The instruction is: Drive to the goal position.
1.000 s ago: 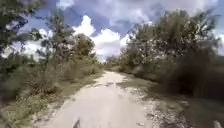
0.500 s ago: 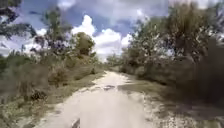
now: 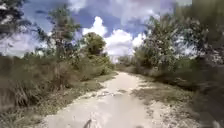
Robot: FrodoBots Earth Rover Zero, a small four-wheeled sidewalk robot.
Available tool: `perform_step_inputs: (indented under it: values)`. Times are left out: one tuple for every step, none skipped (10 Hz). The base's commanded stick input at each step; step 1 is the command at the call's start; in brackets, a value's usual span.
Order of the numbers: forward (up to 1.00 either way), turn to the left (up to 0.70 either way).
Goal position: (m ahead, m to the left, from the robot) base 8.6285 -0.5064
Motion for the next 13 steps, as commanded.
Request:
perform_step_inputs:
  values:
    - [1.0, 0.0]
    - [1.0, 0.0]
    - [1.0, 0.0]
    - [1.0, 0.0]
    - [1.0, -0.27]
    - [1.0, -0.27]
    - [1.0, -0.27]
    - [1.0, -0.27]
    - [1.0, -0.27]
    - [1.0, -0.24]
    - [1.0, 0.0]
    - [1.0, 0.0]
    - [1.0, 0.0]
